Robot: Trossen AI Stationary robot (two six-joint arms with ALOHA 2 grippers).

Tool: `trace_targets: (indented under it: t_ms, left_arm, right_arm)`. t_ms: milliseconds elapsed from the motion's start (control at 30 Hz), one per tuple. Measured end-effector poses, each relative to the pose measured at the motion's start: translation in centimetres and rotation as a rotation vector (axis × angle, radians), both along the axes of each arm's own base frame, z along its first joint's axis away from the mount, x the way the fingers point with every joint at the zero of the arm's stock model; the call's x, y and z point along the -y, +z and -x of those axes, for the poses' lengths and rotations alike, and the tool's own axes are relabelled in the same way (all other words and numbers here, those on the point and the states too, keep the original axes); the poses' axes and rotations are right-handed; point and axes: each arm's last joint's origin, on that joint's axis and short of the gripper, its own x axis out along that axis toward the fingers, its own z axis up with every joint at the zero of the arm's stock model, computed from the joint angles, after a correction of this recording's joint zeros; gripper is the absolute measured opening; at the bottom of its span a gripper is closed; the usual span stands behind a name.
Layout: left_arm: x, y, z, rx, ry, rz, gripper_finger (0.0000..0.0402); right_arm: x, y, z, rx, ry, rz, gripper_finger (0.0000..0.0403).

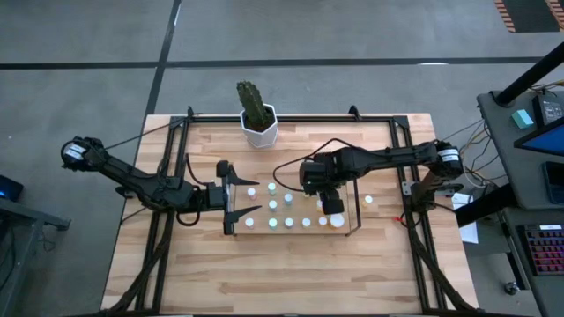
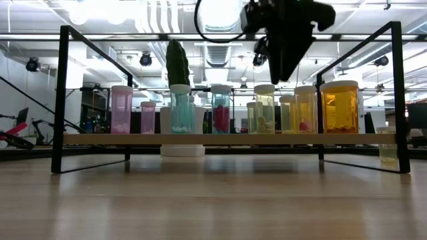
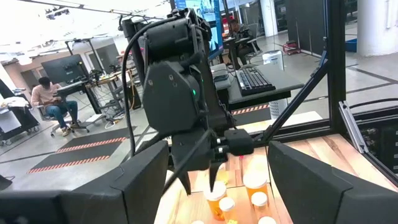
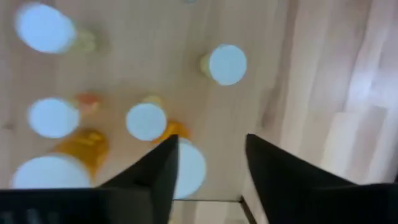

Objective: Pick and place medicine bottles onto shelf by color
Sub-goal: Put the orange pill bottle on the shelf aligned with the other orange pill bottle

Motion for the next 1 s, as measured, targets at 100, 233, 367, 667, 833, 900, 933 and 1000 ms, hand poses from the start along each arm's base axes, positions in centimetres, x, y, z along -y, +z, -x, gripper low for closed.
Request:
trace_targets:
  t_ms: [100, 233, 367, 667, 833, 900, 933, 1000]
  left_arm:
    - [0.0, 0.0, 0.0, 0.0, 0.0, 0.0, 0.0259]
    - [0.0, 0.0, 0.0, 0.0, 0.0, 0.0, 0.0259]
    - [0.0, 0.0, 0.0, 0.0, 0.0, 0.0, 0.0259]
    - [0.0, 0.0, 0.0, 0.0, 0.0, 0.0, 0.0259]
    - [0.0, 0.0, 0.0, 0.0, 0.0, 0.0, 0.0259]
    - [0.0, 0.0, 0.0, -0.001, 0.0, 0.0, 0.0259]
    - [0.0, 0.0, 0.0, -0.001, 0.0, 0.0, 0.0259]
    - [0.0, 0.0, 0.0, -0.001, 0.0, 0.0, 0.0259]
  right_arm:
    - [0.1, -0.6, -0.2, 0.0, -0.009, 0.041, 0.0115]
    - [0.3, -1.2, -0.3, 0.008, -0.02, 0.043, 0.0038]
    - [0.3, -1.6, -0.4, 0.023, -0.033, 0.039, 0.0014]
    - [0.3, -2.9, 0.0, -0.011, -0.035, 0.029, 0.0013]
    - [0.2, -3.0, 0.1, -0.025, -0.035, -0.006, 0.0013]
    - [0.1, -3.0, 0.2, -0.03, -0.036, -0.007, 0.0013]
    - [0.1, -3.0, 0.2, -0.034, -0.036, -0.008, 0.0013]
    - [0.1, -3.0, 0.3, -0.044, -0.039, -0.008, 0.0013]
